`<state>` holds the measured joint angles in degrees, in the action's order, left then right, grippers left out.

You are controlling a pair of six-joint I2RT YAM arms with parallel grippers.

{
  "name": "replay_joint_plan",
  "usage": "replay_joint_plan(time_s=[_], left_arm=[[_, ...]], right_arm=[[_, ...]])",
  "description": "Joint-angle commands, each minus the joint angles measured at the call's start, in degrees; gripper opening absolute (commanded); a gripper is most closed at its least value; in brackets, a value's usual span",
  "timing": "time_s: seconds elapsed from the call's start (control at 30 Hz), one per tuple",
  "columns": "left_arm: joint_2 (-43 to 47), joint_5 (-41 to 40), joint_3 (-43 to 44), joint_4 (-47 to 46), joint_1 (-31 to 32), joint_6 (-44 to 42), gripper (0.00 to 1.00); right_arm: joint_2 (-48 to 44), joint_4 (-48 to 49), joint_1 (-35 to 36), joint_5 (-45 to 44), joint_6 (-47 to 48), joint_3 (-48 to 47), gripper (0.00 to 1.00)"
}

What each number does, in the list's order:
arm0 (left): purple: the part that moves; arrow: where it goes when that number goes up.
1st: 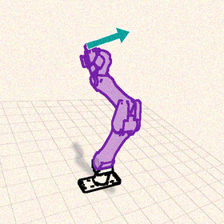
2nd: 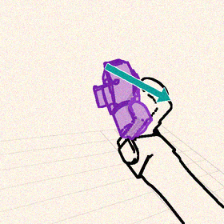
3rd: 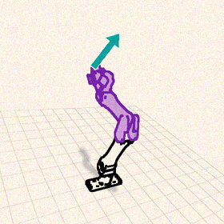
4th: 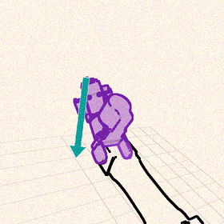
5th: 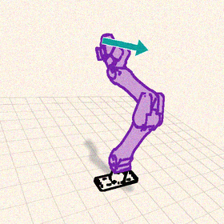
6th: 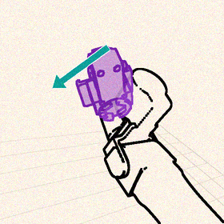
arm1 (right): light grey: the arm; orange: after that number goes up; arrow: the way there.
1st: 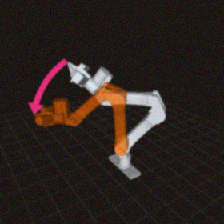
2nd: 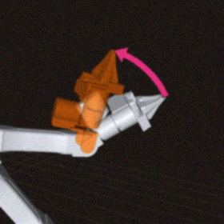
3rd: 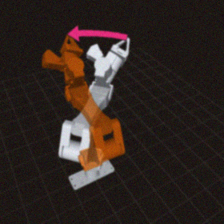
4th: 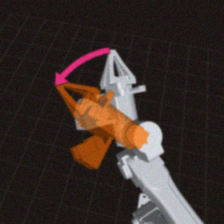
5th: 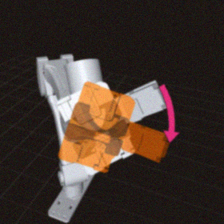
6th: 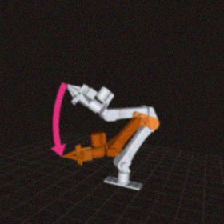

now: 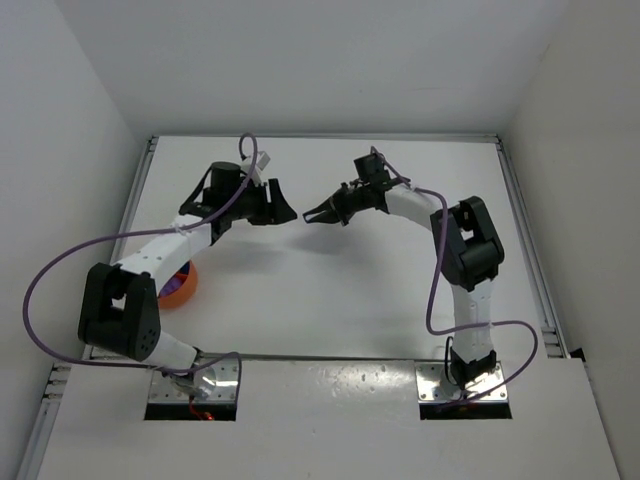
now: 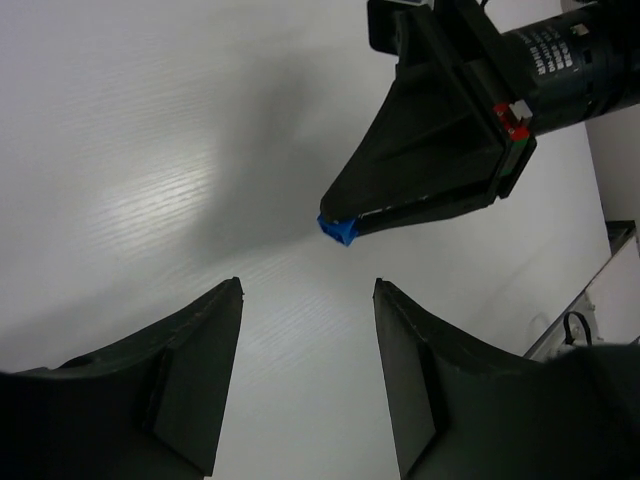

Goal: Sort the legos into containers by color

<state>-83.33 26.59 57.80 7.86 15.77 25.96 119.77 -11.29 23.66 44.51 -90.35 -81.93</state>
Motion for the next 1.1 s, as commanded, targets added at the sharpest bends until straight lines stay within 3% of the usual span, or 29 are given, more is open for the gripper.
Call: replay_joint_plan(time_s=[0.0, 0.3, 0.9, 1.07], left_arm=[[-1.2, 3.2, 3.1, -4.3, 1.0, 2.2, 0.60], [-3.0, 7.1, 3.6, -6.5, 2.7, 3.9, 0.60], [-2.5, 6.4, -1.1, -6.5, 3.3, 5.5, 0.60], [-3.0, 5.8, -1.1, -7.1, 3.3, 6.2, 0.55]], right_arm=[[-3.0, -1.7, 1.5, -0.4, -4.6, 0.6, 0.00], [-4.0, -0.7, 2.0, 1.2, -7.7, 1.2, 0.00], [-6.1, 3.9, 2.0, 3.6, -11.3, 1.7, 0.00], [-6.1, 5.7, 3.1, 5.1, -11.9, 2.9, 0.00]])
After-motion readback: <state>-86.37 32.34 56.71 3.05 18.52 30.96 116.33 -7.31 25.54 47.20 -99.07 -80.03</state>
